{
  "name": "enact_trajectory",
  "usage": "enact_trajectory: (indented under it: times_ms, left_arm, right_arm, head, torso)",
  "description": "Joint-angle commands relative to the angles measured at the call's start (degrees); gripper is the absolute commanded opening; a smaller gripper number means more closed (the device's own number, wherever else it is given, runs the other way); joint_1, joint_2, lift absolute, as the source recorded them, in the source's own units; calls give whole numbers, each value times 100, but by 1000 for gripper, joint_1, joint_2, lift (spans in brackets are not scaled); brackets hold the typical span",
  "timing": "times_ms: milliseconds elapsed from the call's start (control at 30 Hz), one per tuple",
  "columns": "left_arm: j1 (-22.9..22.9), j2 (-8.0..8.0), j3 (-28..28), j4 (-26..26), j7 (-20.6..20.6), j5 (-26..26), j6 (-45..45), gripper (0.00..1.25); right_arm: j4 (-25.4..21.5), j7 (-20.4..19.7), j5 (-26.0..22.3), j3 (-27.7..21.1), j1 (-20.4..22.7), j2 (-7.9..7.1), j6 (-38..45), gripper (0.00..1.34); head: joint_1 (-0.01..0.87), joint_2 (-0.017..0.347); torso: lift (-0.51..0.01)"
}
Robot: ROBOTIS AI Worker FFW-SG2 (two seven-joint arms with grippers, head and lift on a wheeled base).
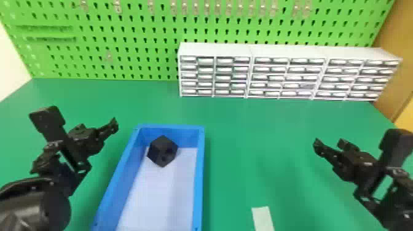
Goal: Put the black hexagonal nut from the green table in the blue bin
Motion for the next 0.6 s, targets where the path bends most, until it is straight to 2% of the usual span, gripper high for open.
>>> enact_trajectory:
  times_ms: [0, 567]
  left_arm:
    - [5, 2, 0, 0, 0, 6, -2, 1057]
    - [32, 2, 0, 0, 0, 50, -2, 1058]
  right_arm:
    - [-2, 0, 48, 26, -25, 30, 18, 858]
    - [-2, 0, 118, 70, -43, 65, 97, 858]
  head:
    - [666, 32]
    - [666, 32]
  torso:
    - [-100]
    - [-100]
